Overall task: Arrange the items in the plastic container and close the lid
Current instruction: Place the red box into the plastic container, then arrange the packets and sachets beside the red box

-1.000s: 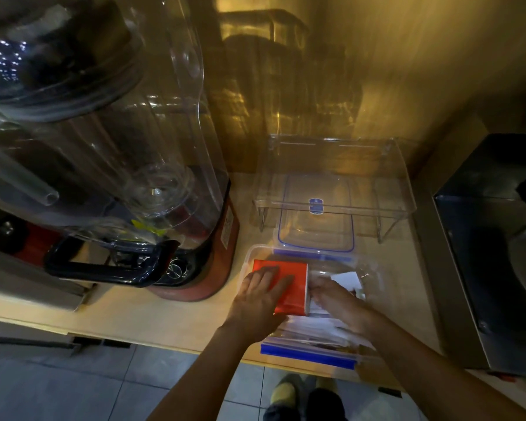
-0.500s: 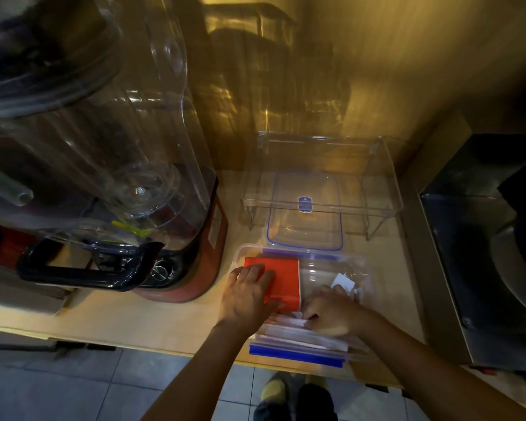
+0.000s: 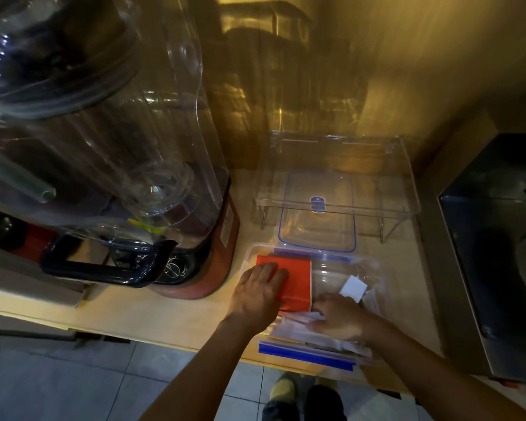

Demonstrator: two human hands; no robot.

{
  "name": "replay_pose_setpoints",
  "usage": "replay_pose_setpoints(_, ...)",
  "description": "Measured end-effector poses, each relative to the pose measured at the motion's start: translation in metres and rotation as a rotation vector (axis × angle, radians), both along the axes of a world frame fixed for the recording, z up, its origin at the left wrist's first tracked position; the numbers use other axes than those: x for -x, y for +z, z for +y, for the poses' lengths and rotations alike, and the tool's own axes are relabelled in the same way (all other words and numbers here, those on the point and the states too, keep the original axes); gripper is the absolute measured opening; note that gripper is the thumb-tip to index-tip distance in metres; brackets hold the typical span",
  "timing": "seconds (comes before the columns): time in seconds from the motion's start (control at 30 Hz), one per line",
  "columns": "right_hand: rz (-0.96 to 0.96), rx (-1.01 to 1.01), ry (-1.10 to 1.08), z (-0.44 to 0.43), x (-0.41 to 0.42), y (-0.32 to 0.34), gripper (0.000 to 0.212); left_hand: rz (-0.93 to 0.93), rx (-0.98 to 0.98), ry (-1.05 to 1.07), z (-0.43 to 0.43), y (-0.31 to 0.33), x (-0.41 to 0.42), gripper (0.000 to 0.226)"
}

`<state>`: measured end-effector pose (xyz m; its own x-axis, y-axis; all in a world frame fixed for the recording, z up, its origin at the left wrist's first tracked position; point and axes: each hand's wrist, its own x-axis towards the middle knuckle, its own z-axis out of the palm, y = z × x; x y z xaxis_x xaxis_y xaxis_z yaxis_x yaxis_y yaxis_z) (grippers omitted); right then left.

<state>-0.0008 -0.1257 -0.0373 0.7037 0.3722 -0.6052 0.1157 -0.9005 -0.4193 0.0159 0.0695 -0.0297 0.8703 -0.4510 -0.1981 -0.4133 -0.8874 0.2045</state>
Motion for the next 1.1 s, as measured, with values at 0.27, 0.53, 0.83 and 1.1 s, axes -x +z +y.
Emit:
replay_pose_setpoints(0.27, 0.142, -0.035, 0.014, -0.004, -0.001, -0.004, 0.047, -0.003, -0.091, -0.113, -0.005, -0.006, -0.011, 0.080)
replay_pose_setpoints(0.53, 0.145, -0.029, 0.042, 0.010, 0.008, 0.001, 0.050, 0.019, -0.076, -0.089, -0.004, -0.003, -0.013, 0.066)
replay_pose_setpoints(0.83, 0.223, -0.169, -0.099, 0.017, 0.009, 0.010, 0.039, 0.042, 0.012, -0.089, -0.001, 0.004, -0.016, 0.065)
replay_pose_setpoints(1.1, -0.024, 0.003, -0.054, -0.003, 0.009, 0.004, 0.032, -0.057, 0.218, -0.086, 0.005, 0.019, 0.006, 0.029)
